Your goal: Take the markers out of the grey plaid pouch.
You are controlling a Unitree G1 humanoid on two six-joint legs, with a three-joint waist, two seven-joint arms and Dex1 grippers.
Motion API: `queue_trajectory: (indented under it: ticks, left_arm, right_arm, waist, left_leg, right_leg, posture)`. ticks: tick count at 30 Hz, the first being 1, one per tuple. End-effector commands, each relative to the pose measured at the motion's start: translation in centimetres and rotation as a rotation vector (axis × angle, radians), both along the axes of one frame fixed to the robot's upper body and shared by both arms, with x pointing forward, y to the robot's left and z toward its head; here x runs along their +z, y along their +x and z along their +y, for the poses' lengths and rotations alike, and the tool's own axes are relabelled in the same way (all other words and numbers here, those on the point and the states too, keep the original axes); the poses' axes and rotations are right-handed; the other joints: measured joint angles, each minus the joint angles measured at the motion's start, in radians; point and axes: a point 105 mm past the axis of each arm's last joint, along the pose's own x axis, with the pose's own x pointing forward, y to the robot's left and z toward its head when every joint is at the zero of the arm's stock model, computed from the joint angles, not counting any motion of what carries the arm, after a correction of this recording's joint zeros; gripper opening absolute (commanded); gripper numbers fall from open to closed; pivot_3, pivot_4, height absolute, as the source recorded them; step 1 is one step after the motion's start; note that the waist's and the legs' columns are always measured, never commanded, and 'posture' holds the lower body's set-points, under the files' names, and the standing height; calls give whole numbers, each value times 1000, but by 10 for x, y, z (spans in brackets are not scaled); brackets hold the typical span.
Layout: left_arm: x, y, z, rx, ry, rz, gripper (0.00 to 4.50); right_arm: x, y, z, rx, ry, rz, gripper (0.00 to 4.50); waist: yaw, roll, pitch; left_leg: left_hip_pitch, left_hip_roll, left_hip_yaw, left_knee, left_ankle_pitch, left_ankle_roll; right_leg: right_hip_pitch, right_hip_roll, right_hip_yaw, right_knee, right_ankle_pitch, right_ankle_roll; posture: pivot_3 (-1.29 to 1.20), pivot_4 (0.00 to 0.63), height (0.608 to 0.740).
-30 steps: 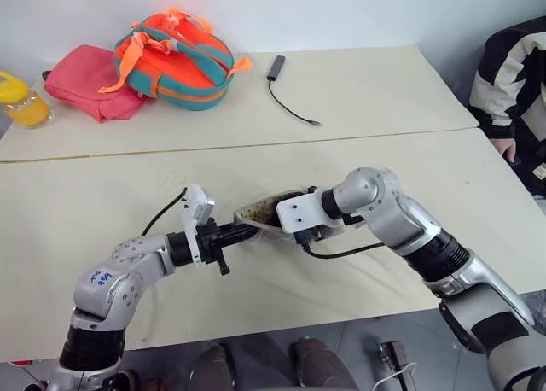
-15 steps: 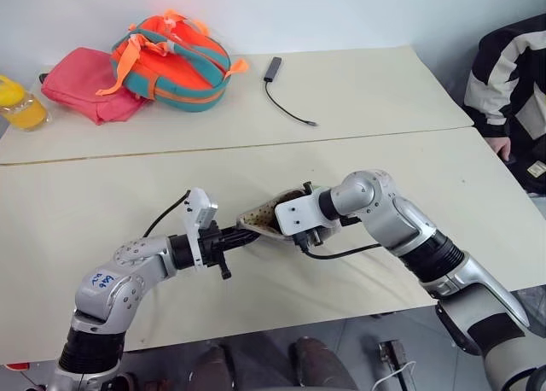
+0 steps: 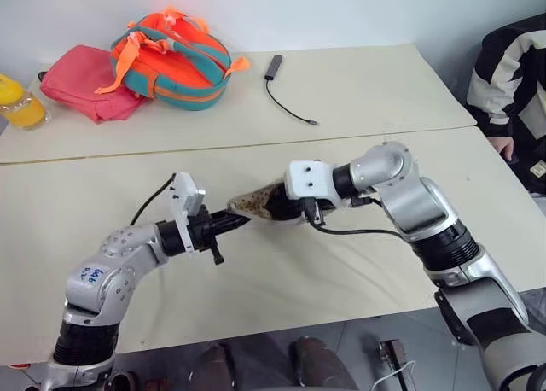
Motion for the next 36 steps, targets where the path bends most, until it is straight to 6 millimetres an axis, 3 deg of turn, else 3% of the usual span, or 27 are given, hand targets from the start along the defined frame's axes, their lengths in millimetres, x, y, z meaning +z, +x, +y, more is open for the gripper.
queue_trajectory:
  ticks: [1, 8, 10, 13, 16, 21, 23, 26, 28, 30, 34, 36]
  left_arm:
    - [0, 12, 13, 82, 39, -34, 0]
    - [23, 34, 56, 269, 88, -195, 0]
    - [27, 35, 57, 278, 110, -243, 0]
    - [30, 39, 53, 306, 139, -313, 0]
    - [39, 44, 62, 373, 206, -419, 0]
    - [65, 55, 122, 616, 330, -572, 0]
    - [66, 52, 137, 646, 454, -636, 0]
    - [53, 47, 142, 636, 664, -704, 0]
    - [39, 45, 134, 608, 693, -703, 0]
    - [23, 42, 126, 581, 715, -687, 0]
    - [-20, 34, 103, 553, 612, -535, 0]
    - [-29, 32, 99, 560, 556, -477, 0]
  right_arm:
    - [49, -11, 5, 57, 104, -133, 517]
    - [65, 8, -5, 4, 110, -286, 517]
    - [80, 8, 4, 4, 229, -275, 517]
    - [74, 11, 10, 3, 214, -289, 517]
    - [63, 13, 9, 1, 180, -292, 517]
    - [67, 16, 2, -23, 203, -305, 517]
    - [51, 18, -4, -38, 172, -271, 517]
    - [13, 21, -11, -66, 121, -212, 517]
    - [-12, 23, -13, -93, 102, -198, 517]
    - [-24, 24, -11, -126, 147, -188, 517]
    - [-62, 21, -20, -164, 82, -177, 517]
    - [-67, 23, -23, -195, 95, -159, 517]
  waist:
    - [0, 0, 0]
    - [-9, 0, 0]
    - [-9, 0, 0]
    - [-6, 0, 1]
    - [-1, 0, 1]
    - [-9, 0, 1]
    - [-13, 0, 1]
    - [-10, -1, 1]
    - [-5, -1, 1]
    - [-4, -1, 1]
    - [-4, -1, 1]
    - [-4, -1, 1]
  left_leg:
    - [0, 0, 0, 0, 0, 0]
    - [-1, 0, 0, 0, 0, 0]
    - [-1, 0, 0, -1, 0, 0]
    - [-1, 0, 0, -1, -1, 0]
    - [-2, 0, 1, -1, -1, 0]
    - [-2, 1, 2, 0, -1, 0]
    - [-2, 2, 2, -1, -1, 0]
    - [-2, 2, 3, -2, -2, -1]
    - [-2, 2, 3, -2, -4, -1]
    - [-3, 2, 5, -2, -4, -1]
    - [-7, 3, 5, 0, -4, -1]
    - [-7, 3, 6, 0, -4, -1]
  right_leg:
    - [0, 0, 0, 0, 0, 0]
    - [-2, 0, 1, -1, 0, 0]
    - [-3, 1, 2, -1, 0, 0]
    - [-3, 0, 1, -1, 0, 0]
    - [-3, 0, 0, -1, 0, 0]
    - [-5, 0, 1, 1, 0, 0]
    - [-6, 0, 2, 1, 0, 0]
    - [-6, 0, 1, 1, 0, 0]
    - [-7, -1, 1, 1, 0, 0]
    - [-7, -1, 1, 1, 0, 0]
    - [-12, 0, 1, 3, 0, 0]
    - [-11, 0, 1, 4, 0, 0]
  posture:
    - [0, 150, 740]
    - [0, 150, 740]
    - [0, 150, 740]
    - [0, 150, 740]
    - [0, 150, 740]
    - [0, 150, 740]
    - [0, 150, 740]
    - [0, 150, 740]
    - [0, 150, 740]
    - [0, 150, 740]
    - [0, 150, 740]
    - [0, 150, 740]
